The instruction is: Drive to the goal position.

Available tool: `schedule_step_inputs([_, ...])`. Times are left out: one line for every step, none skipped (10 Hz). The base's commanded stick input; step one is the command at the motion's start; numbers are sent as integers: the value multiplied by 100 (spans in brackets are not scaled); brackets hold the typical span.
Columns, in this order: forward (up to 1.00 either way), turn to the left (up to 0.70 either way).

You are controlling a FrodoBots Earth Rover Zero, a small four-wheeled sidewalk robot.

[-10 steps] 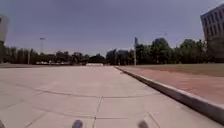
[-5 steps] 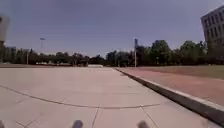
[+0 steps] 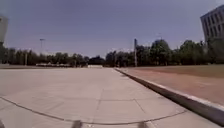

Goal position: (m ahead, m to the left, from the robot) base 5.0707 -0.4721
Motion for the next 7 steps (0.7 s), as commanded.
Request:
schedule_step_inputs([85, 0])
schedule_step_inputs([85, 0])
schedule_step_inputs([85, 0])
schedule_step_inputs([85, 0])
schedule_step_inputs([85, 0])
schedule_step_inputs([85, 0])
schedule_step_inputs([85, 0])
